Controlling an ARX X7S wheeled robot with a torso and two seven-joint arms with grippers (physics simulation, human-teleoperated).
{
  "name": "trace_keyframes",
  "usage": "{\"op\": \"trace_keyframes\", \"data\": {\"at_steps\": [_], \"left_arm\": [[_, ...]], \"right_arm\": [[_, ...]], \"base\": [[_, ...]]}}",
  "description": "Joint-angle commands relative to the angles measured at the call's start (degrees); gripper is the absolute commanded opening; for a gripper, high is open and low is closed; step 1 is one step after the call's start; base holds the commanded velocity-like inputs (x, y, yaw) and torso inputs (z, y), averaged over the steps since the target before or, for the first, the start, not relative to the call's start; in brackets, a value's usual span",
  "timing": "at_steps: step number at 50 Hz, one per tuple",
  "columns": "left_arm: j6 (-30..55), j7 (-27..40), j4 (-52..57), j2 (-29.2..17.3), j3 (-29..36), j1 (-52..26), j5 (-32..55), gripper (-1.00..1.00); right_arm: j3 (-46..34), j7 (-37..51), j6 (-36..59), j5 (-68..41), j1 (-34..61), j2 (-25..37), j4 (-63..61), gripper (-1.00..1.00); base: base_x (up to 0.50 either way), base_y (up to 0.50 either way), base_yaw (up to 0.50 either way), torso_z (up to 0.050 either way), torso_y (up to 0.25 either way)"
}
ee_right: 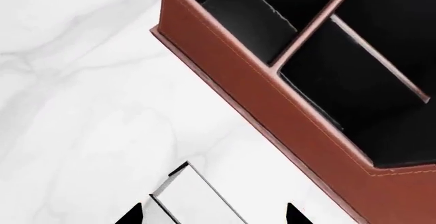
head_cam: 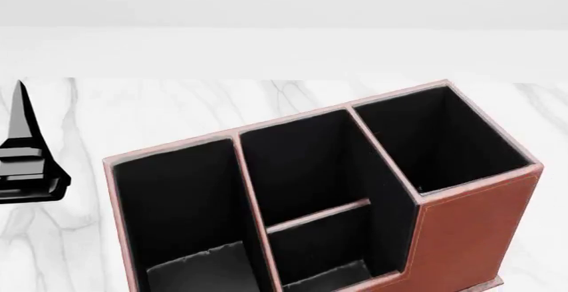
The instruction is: Pick up the book and place it in the front compartment of the caddy.
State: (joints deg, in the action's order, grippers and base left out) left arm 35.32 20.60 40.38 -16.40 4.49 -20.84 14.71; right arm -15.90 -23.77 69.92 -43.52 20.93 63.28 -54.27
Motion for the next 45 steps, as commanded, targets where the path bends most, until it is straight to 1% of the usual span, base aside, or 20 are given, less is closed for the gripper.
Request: {"op": "trace_keyframes", "data": {"at_steps": [1, 28, 45], "left_arm": [[-0.7, -0.8, -0.3, 0.7, -1.2, -0.1, -1.0, 1.00], [-1.3, -0.3, -0.6, 0.3, -1.2, 0.0, -0.4, 1.00], [-1.7, 0.1, -1.1, 0.0, -1.0, 0.0, -0.2, 1.00]], "right_arm": [[-1.7, -1.5, 0.6, 2.2, 2.0, -1.2, 1.6, 1.00], [-11.5, -4.0, 2.0, 6.5, 8.3, -3.8, 7.3, 1.00], [-16.5, -5.0, 0.5, 9.4, 9.5, -5.3, 11.1, 1.00]], "base": [[0.00, 0.00, 0.00, 0.000, 0.000], [0.00, 0.00, 0.00, 0.000, 0.000], [0.00, 0.00, 0.00, 0.000, 0.000]]}}
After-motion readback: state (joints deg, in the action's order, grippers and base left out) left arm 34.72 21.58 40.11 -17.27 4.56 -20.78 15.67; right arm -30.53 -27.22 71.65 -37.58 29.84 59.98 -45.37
